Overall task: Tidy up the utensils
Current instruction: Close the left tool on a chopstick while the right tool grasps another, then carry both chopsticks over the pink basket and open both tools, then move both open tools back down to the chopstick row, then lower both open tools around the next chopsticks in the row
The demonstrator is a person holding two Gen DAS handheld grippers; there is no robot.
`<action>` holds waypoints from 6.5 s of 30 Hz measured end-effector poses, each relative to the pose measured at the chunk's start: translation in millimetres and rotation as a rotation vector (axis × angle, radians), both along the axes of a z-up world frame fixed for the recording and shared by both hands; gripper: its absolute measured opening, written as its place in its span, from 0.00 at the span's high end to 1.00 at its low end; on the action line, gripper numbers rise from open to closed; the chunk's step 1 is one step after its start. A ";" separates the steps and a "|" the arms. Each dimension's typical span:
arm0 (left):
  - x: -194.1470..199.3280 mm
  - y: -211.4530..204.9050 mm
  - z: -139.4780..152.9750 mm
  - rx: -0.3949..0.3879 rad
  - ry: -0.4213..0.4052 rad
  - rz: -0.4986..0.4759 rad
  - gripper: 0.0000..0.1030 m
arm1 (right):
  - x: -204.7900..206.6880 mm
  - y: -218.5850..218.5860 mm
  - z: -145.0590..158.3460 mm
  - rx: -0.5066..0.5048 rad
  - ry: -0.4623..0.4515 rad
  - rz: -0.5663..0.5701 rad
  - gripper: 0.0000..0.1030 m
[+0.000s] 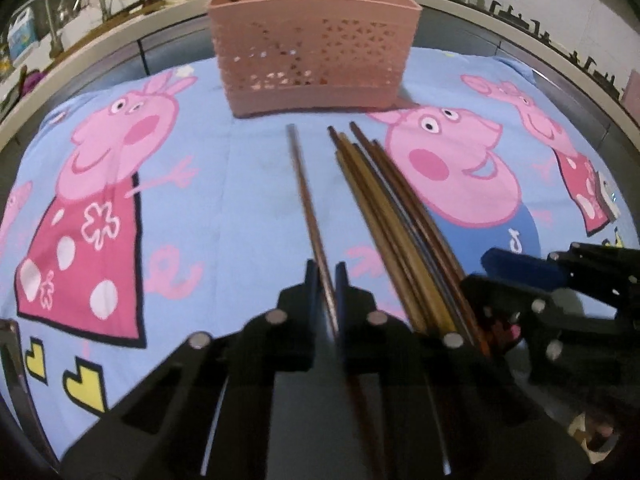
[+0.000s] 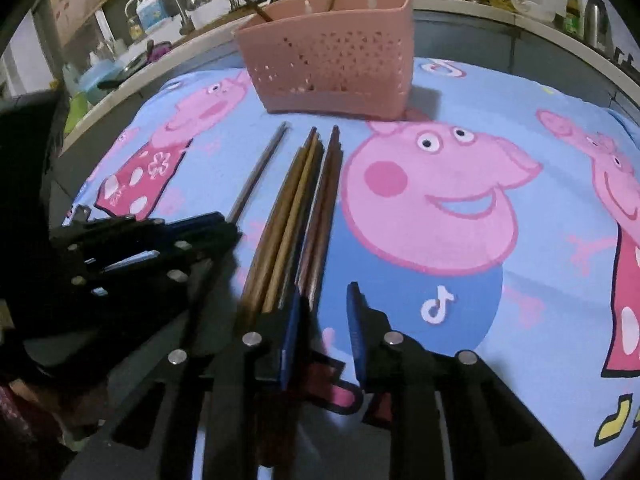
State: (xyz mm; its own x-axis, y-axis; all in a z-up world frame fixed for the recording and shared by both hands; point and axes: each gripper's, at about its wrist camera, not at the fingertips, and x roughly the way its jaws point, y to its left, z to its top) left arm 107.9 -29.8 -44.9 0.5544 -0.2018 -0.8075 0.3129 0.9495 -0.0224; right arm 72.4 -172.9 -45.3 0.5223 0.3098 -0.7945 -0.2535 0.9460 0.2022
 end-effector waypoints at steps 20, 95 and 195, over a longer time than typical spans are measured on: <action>73.6 -8.7 4.6 0.038 -0.032 -0.027 0.93 | 86.3 16.6 6.1 -0.100 -0.006 0.044 1.00; 138.2 28.8 196.3 -0.179 -0.387 0.085 0.79 | 168.7 6.3 190.7 0.188 -0.457 -0.088 0.84; -30.4 -28.5 -6.2 0.029 -0.036 0.001 0.77 | -44.2 1.4 -8.3 -0.046 -0.121 -0.070 1.00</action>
State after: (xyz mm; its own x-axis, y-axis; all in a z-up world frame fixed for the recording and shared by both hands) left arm 77.4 -58.3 -51.2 0.5837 -0.1774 -0.7924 0.3118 0.9500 0.0170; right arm 28.1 -171.5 -53.6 0.6344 0.2343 -0.7366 -0.2066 0.9697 0.1305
